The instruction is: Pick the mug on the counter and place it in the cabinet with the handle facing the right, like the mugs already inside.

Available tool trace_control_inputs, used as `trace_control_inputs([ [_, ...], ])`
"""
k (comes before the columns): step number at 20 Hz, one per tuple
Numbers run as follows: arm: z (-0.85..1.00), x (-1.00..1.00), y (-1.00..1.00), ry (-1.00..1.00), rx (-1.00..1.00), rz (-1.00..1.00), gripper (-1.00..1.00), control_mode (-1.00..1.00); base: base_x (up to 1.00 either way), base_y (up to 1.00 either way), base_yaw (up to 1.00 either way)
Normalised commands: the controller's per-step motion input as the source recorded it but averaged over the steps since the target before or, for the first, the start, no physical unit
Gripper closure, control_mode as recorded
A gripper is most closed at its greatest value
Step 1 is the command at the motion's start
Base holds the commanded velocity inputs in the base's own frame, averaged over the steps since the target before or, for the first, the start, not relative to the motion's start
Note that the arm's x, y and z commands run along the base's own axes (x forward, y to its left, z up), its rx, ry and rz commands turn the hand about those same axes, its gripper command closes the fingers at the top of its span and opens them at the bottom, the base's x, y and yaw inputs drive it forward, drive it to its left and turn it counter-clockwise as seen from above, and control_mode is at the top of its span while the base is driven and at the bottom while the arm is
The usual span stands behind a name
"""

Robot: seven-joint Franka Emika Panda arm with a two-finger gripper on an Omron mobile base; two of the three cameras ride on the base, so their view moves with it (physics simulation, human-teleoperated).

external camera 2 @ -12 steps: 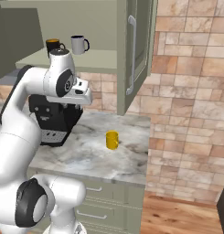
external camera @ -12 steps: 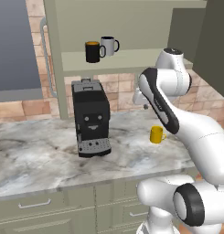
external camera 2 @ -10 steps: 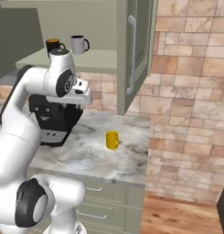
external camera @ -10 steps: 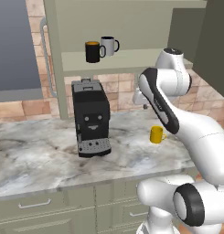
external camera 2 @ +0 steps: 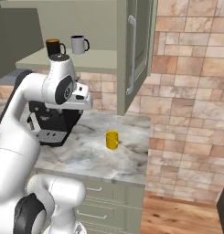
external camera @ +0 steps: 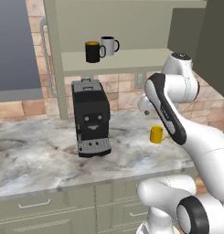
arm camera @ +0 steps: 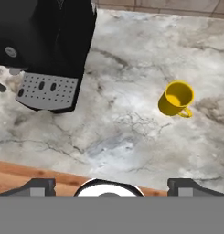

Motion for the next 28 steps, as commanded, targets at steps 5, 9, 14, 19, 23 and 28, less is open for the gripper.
trace_control_inputs([
  [5,-0.53,-0.11,-0.23,0.00,0.00,0.19,-1.00,-1.00,0.00,0.00,0.00],
  [9,-0.66,0.00,-0.16,0.00,0.00,0.20,-1.00,-1.00,0.00,0.00,0.00],
  [14,-0.72,0.00,-0.14,0.00,0.00,0.19,-1.00,-1.00,0.00,0.00,0.00],
  [19,-0.72,0.00,-0.12,0.00,0.00,0.17,-1.00,-1.00,0.00,0.00,0.00],
  [23,-0.52,0.00,-0.16,0.00,0.00,0.13,-1.00,-1.00,0.00,0.00,0.00],
  [28,-0.16,0.01,-0.28,0.00,0.00,0.08,-1.00,-1.00,0.00,0.00,0.00],
])
